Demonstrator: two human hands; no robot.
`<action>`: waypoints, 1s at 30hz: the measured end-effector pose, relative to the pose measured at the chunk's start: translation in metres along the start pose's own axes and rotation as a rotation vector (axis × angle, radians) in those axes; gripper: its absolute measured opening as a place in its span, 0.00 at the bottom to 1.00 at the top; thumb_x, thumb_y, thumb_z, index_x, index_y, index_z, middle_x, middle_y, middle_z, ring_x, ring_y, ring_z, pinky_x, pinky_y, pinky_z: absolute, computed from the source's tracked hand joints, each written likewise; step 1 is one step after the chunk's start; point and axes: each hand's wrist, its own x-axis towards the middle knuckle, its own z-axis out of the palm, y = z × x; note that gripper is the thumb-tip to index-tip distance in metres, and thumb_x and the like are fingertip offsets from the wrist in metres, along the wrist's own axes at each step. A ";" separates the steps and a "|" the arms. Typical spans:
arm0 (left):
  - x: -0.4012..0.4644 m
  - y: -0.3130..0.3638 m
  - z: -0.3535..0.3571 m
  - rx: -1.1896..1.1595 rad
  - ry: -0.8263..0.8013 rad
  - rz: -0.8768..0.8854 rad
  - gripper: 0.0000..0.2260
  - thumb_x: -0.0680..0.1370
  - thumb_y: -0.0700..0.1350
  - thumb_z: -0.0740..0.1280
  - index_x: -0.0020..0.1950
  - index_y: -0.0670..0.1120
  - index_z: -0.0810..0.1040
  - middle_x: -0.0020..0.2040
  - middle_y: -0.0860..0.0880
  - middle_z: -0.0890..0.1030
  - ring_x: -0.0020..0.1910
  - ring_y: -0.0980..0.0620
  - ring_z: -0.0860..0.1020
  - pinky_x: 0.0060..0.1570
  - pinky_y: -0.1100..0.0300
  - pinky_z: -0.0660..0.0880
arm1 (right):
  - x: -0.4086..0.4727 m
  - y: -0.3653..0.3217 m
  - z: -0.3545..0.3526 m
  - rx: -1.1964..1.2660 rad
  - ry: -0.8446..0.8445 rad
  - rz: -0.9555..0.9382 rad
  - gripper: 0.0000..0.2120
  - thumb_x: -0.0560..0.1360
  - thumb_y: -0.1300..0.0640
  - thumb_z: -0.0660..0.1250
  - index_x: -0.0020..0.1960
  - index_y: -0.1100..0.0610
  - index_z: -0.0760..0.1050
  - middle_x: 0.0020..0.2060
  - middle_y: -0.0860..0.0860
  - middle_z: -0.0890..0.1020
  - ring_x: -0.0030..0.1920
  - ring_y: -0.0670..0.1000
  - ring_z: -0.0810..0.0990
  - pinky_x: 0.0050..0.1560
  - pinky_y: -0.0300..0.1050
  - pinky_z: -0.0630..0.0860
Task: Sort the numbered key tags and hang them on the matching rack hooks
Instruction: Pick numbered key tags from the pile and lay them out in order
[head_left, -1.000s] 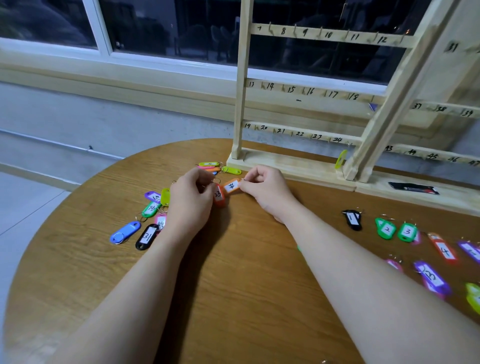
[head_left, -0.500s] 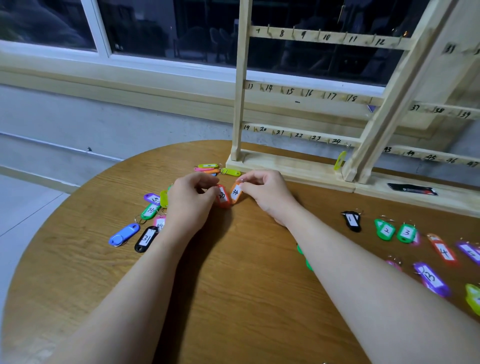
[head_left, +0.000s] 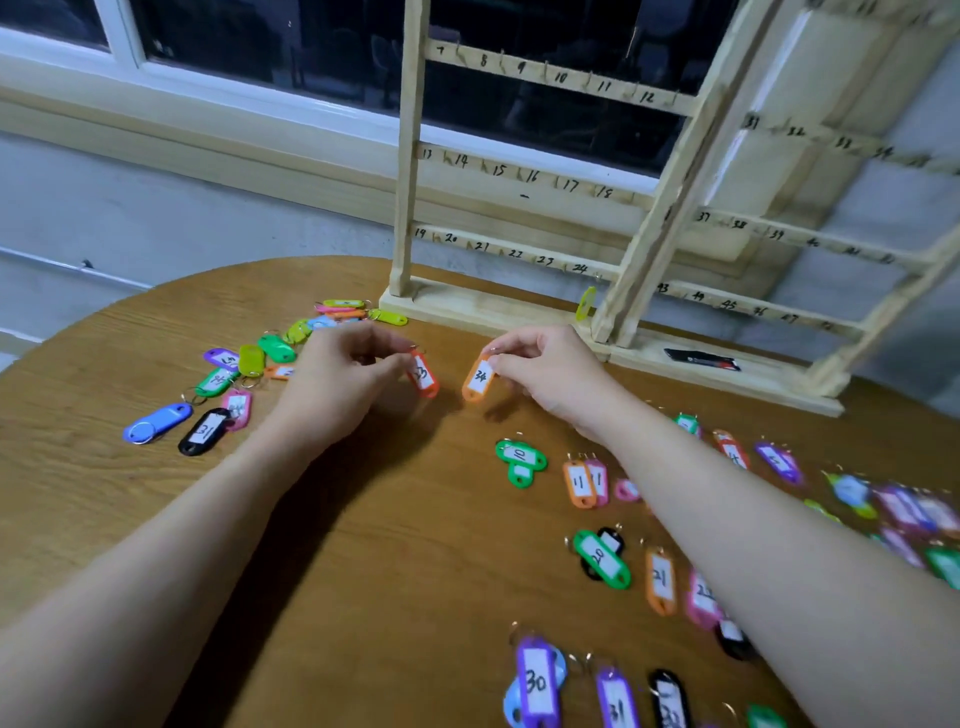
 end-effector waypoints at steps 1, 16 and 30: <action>-0.007 0.002 0.004 -0.027 -0.032 -0.005 0.03 0.77 0.39 0.73 0.47 0.46 0.85 0.40 0.51 0.86 0.36 0.64 0.79 0.37 0.73 0.72 | -0.012 0.000 -0.012 -0.016 0.009 0.010 0.08 0.77 0.62 0.71 0.43 0.51 0.84 0.38 0.53 0.83 0.35 0.48 0.76 0.37 0.42 0.70; -0.077 0.117 0.104 0.123 -0.385 0.249 0.02 0.77 0.42 0.74 0.45 0.47 0.84 0.41 0.52 0.85 0.41 0.58 0.81 0.42 0.67 0.75 | -0.193 0.041 -0.157 -0.021 0.243 0.144 0.06 0.78 0.61 0.71 0.46 0.53 0.84 0.32 0.47 0.83 0.31 0.42 0.78 0.34 0.38 0.71; -0.102 0.164 0.199 0.081 -0.551 0.220 0.01 0.78 0.41 0.73 0.47 0.46 0.85 0.41 0.53 0.86 0.38 0.62 0.81 0.40 0.71 0.75 | -0.259 0.076 -0.214 0.331 0.365 0.256 0.06 0.79 0.65 0.68 0.50 0.59 0.84 0.35 0.53 0.81 0.34 0.48 0.76 0.37 0.42 0.71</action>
